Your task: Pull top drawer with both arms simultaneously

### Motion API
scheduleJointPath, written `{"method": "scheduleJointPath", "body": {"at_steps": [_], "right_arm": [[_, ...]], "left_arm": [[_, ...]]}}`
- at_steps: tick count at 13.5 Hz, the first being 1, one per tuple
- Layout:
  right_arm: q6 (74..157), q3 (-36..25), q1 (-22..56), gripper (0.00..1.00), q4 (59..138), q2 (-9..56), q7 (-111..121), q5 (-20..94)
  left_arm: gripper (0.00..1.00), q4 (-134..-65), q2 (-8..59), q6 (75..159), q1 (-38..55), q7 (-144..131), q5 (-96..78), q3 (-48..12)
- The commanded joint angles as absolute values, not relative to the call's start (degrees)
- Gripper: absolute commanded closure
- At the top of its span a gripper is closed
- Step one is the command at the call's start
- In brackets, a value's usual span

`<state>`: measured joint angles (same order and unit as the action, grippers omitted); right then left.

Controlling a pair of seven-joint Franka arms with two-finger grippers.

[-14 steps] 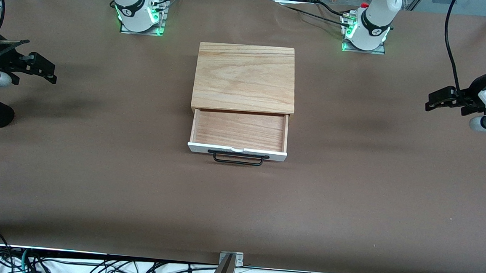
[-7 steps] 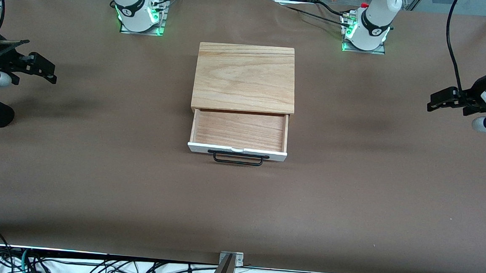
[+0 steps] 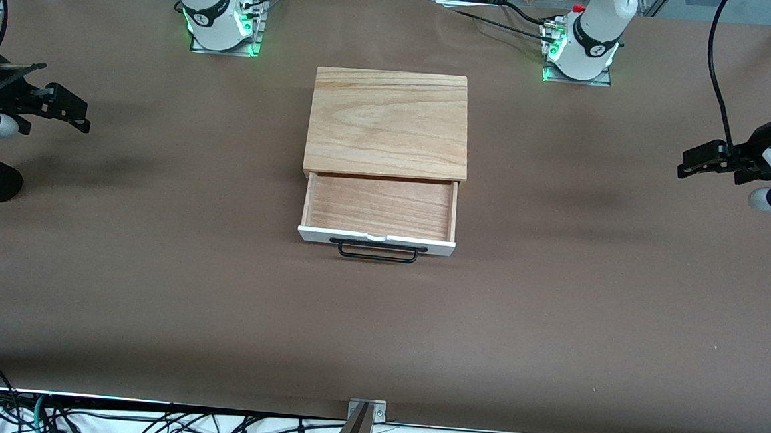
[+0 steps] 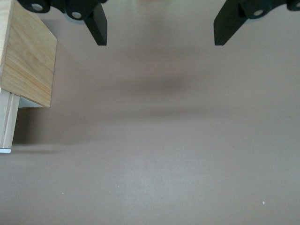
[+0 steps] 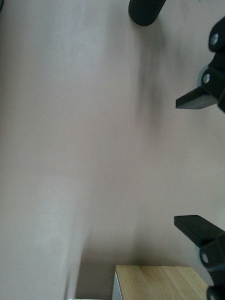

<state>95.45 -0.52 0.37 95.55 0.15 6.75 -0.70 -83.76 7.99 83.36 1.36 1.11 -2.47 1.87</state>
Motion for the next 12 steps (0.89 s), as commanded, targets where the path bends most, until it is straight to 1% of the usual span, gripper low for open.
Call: {"method": "scheduleJointPath", "body": {"at_steps": [1, 3, 12], "right_arm": [[94.3, -0.1, 0.2, 0.00, 94.6, 0.2, 6.1, -1.1], [94.3, -0.1, 0.2, 0.00, 94.6, 0.2, 6.5, -1.1], [94.3, -0.1, 0.2, 0.00, 94.5, 0.2, 6.5, -1.1]], "left_arm": [[0.00, -82.0, 9.5, 83.3, 1.2, 0.6, -3.2, 1.8], [0.00, -80.3, 9.7, 83.3, 1.1, 0.6, -3.2, 1.8], [0.00, -80.2, 10.0, 83.3, 1.1, 0.6, -3.1, 1.8]]}}
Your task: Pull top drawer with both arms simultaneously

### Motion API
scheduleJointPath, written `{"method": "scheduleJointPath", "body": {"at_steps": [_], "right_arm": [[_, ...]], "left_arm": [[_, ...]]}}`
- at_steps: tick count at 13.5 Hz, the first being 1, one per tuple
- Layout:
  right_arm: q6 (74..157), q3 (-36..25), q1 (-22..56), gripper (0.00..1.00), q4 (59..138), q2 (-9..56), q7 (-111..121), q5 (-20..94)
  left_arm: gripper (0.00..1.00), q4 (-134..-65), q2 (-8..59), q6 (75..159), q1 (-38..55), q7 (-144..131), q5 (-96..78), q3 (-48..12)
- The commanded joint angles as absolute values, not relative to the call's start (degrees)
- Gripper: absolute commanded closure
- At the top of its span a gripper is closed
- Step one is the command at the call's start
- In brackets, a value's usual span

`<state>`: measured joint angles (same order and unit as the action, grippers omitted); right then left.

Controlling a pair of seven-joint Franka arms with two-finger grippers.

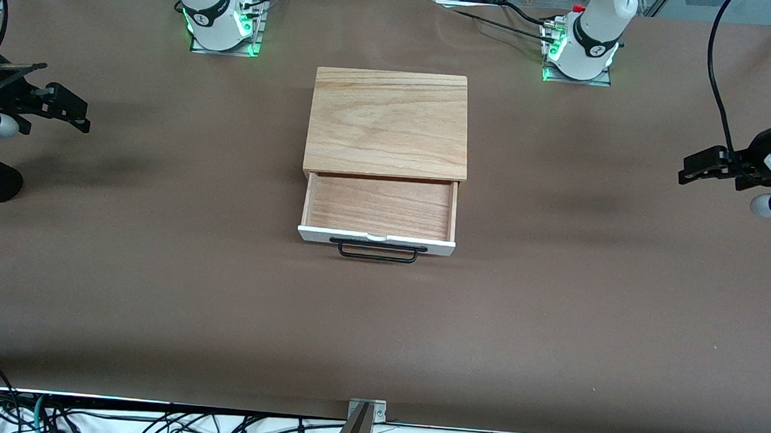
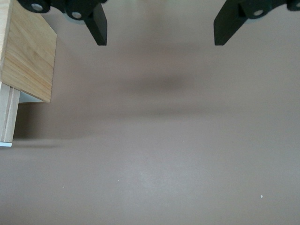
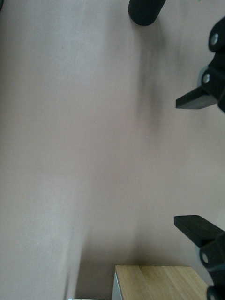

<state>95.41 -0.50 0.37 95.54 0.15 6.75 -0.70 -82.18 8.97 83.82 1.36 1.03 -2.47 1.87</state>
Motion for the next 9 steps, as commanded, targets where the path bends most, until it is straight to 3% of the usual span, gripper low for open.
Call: {"method": "scheduleJointPath", "body": {"at_steps": [1, 9], "right_arm": [[94.3, -0.1, 0.2, 0.00, 94.5, 0.2, 6.5, -1.1], [94.3, -0.1, 0.2, 0.00, 94.5, 0.2, 6.6, -1.1]], "left_arm": [[0.00, -80.2, 10.0, 83.3, 1.1, 0.6, -3.2, 1.8], [0.00, -80.0, 10.5, 83.3, 1.1, 0.5, -3.2, 1.8]]}}
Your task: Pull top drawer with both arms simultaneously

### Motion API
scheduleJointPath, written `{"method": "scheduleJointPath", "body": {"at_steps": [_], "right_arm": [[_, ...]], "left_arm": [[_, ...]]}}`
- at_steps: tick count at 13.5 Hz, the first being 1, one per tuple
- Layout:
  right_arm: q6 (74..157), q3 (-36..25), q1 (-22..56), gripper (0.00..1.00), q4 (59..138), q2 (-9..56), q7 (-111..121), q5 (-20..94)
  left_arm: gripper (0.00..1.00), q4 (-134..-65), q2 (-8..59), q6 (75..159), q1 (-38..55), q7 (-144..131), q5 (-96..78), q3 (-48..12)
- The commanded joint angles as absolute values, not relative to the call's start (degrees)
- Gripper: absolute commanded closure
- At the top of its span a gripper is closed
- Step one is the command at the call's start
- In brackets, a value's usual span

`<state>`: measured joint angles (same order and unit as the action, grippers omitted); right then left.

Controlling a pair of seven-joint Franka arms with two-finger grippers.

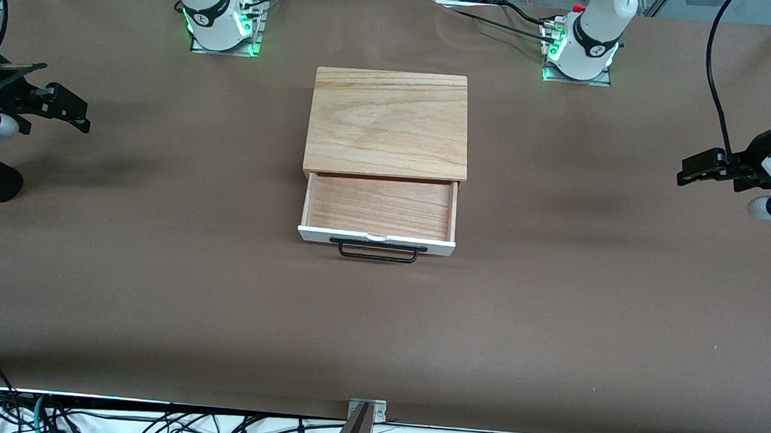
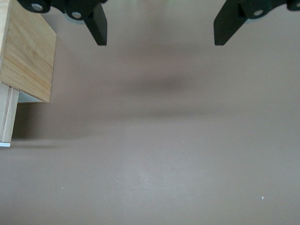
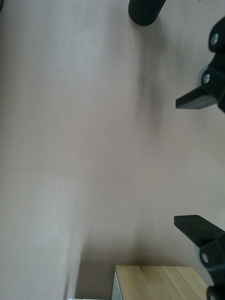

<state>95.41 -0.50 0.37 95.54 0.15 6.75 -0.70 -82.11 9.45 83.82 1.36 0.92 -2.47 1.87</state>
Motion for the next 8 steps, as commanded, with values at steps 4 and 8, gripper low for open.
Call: {"method": "scheduleJointPath", "body": {"at_steps": [4, 8], "right_arm": [[94.3, -0.1, 0.2, 0.00, 94.5, 0.2, 6.6, -1.1], [94.3, -0.1, 0.2, 0.00, 94.5, 0.2, 6.5, -1.1]], "left_arm": [[0.00, -79.5, 10.5, 83.3, 1.1, 0.5, -3.2, 1.8], [0.00, -79.3, 10.5, 83.3, 1.1, 0.5, -3.2, 1.8]]}}
